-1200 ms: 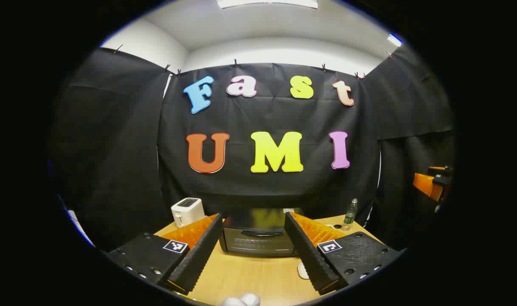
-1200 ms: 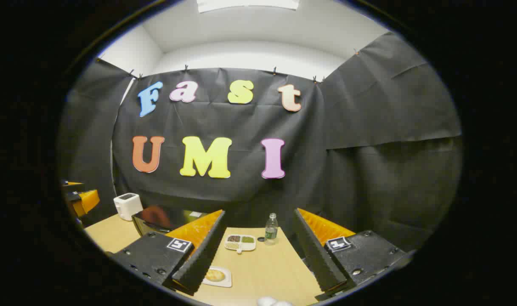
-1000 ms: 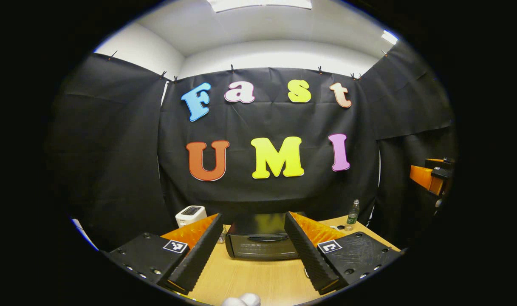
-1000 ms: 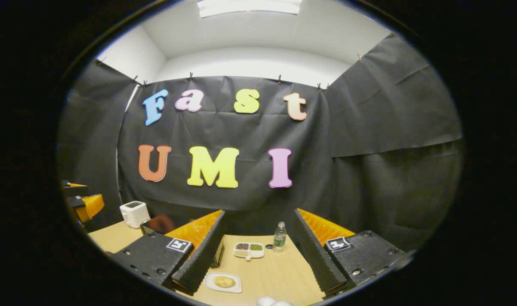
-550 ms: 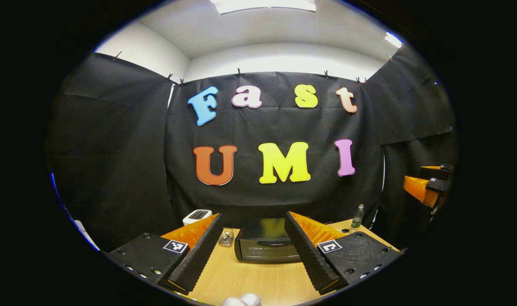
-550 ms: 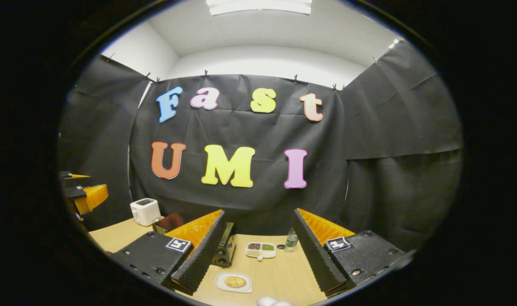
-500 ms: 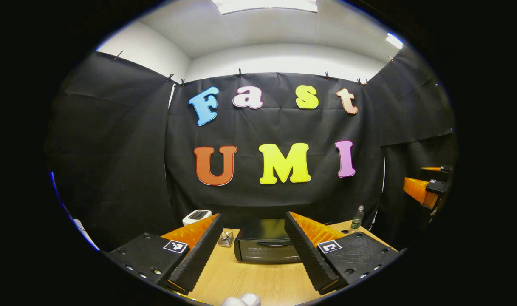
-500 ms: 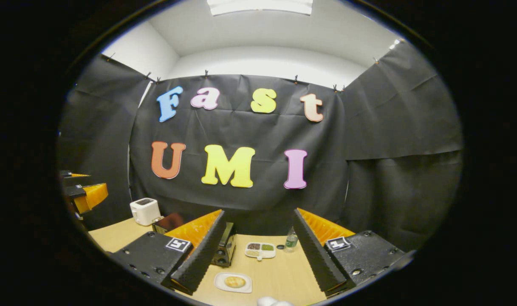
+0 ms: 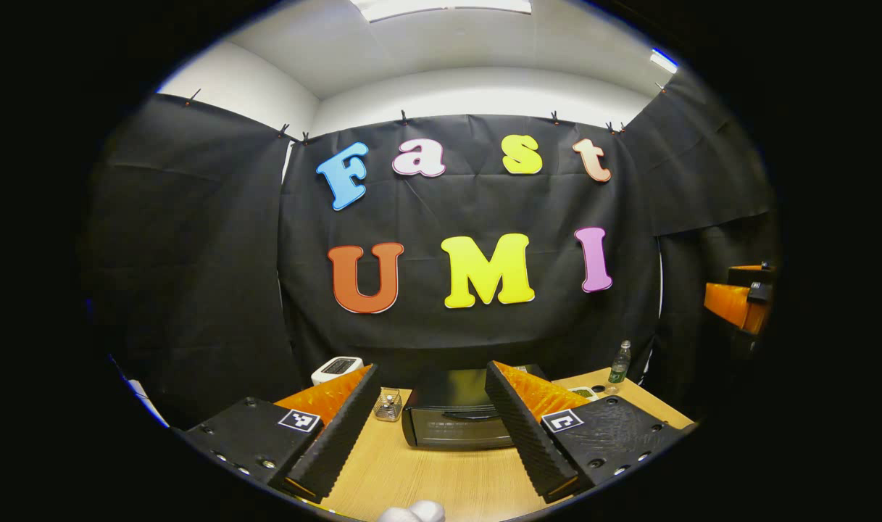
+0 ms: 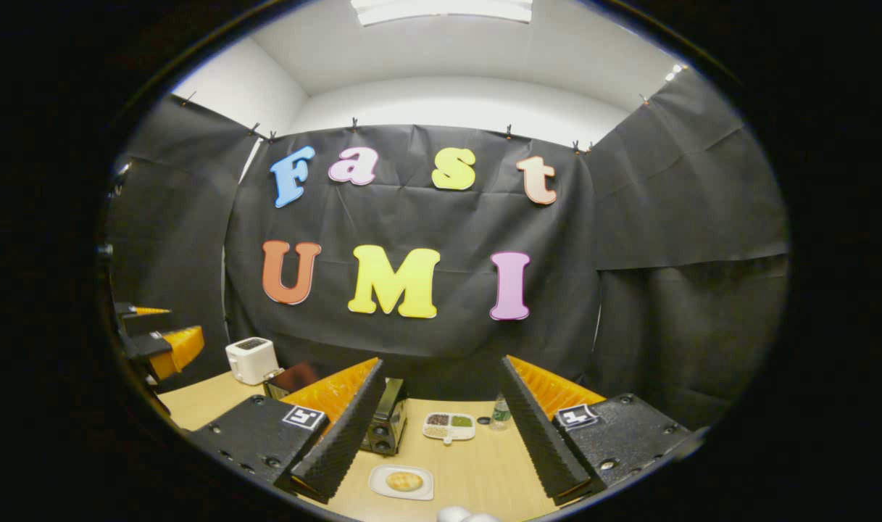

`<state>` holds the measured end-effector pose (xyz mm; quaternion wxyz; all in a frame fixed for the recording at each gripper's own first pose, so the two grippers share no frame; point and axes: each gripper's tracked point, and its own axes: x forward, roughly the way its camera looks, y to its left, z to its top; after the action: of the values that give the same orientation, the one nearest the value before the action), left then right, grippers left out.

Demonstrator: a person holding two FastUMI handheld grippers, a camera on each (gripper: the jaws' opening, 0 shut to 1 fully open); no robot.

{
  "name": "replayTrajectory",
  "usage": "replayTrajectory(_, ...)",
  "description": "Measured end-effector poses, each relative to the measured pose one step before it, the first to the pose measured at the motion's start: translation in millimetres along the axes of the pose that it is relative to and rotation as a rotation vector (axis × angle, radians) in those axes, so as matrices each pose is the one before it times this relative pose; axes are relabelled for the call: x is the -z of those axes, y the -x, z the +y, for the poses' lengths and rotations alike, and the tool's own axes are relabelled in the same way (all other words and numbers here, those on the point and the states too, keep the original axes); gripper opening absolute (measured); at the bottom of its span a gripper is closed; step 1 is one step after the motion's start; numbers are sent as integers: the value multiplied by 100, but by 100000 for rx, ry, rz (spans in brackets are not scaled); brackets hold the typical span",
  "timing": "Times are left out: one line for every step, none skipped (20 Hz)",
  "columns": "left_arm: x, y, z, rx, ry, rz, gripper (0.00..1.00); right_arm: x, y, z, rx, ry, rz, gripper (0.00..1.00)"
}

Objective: Open the electric oven with the left hand, put the food in, and close the electric oven.

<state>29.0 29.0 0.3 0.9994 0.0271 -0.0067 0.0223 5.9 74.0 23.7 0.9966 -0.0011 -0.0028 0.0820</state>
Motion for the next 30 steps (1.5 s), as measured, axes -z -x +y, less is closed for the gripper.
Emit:
replayTrajectory(1073,-649,-391,-80,-815,686,85,-39,-249,176,-2154,-1365,287,100)
replayTrajectory(1007,-1003,-538,443,-568,841,84,-280,-360,-81,-1062,-705,26,100)
replayTrajectory(1018,-859,-806,615,130,861,92,-205,-387,-471,315,132,141,100)
replayTrajectory(1178,-1085,-973,1559,684,1228,100,-223,-138,-285,1,303,320,100)
replayTrajectory(1060,-1065,-835,1625,1916,1329,100,-346,-76,-14,423,389,-767,100)
replayTrajectory(1064,-1577,-941,1426,2177,801,85,-595,6,-334,1526,559,-1628,100)
replayTrajectory(1047,-1464,-627,1218,1678,1287,84,-348,-183,-426,2270,608,-873,100)
replayTrajectory(1449,-1456,-749,1280,1693,4028,85,236,-85,-165,1636,683,564,100)
replayTrajectory(844,-1477,-559,1283,327,733,85,304,54,-12,1197,541,1277,100)
replayTrajectory(682,-1618,-505,563,-1084,854,85,206,102,94,704,667,832,100)
replayTrajectory(978,-1530,-238,318,-1627,1603,85,109,-61,-170,1528,1594,732,100)
replayTrajectory(832,-1380,-378,711,-444,261,85,182,-127,-229,1485,1527,1202,100)
replayTrajectory(1099,-999,-87,210,395,3195,85,112,-101,-182,1042,710,918,100)
replayTrajectory(674,-815,-113,858,1349,950,85,-3,-160,-158,962,205,423,100)
replayTrajectory(1216,-981,331,-985,248,3136,85,44,-41,-328,1240,352,311,100)
replayTrajectory(882,-837,485,-467,-786,3052,95,179,-41,-207,1119,523,577,100)
replayTrajectory(807,-575,317,-421,740,1488,96,52,-60,-137,1103,564,339,100)
replayTrajectory(521,-315,256,78,859,1612,96,-100,-69,-96,897,419,117,100)
replayTrajectory(103,-242,259,-50,625,510,96,119,-72,-75,739,464,323,100)
replayTrajectory(22,-165,153,26,-197,-5,96,41,-68,88,195,662,212,100)
replayTrajectory(25,-151,-29,103,-1259,-773,96,366,-8,-21,655,514,453,100)
replayTrajectory(94,-177,61,-79,-1161,171,96,351,-171,193,-33,57,1065,100)
replayTrajectory(565,-126,82,676,-374,1087,96,332,-24,174,-108,-154,1103,100)
replayTrajectory(44,116,67,-359,-1660,-395,88,159,10,255,-240,-323,784,100)
replayTrajectory(-166,-101,32,23,-1295,-295,99,308,-25,217,-467,-163,738,100)
replayTrajectory(129,45,34,-147,236,201,100,140,-67,88,-75,396,305,100)
replayTrajectory(223,210,80,-32,288,906,99,-46,-51,105,-19,411,18,100)
replayTrajectory(118,285,-70,-122,173,727,100,20,61,-86,9,-99,9,100)
replayTrajectory(122,169,39,-74,306,707,100,-118,65,-17,-88,-582,-246,100)
replayTrajectory(71,248,26,9,539,139,92,6,-36,-87,109,-600,-111,100)
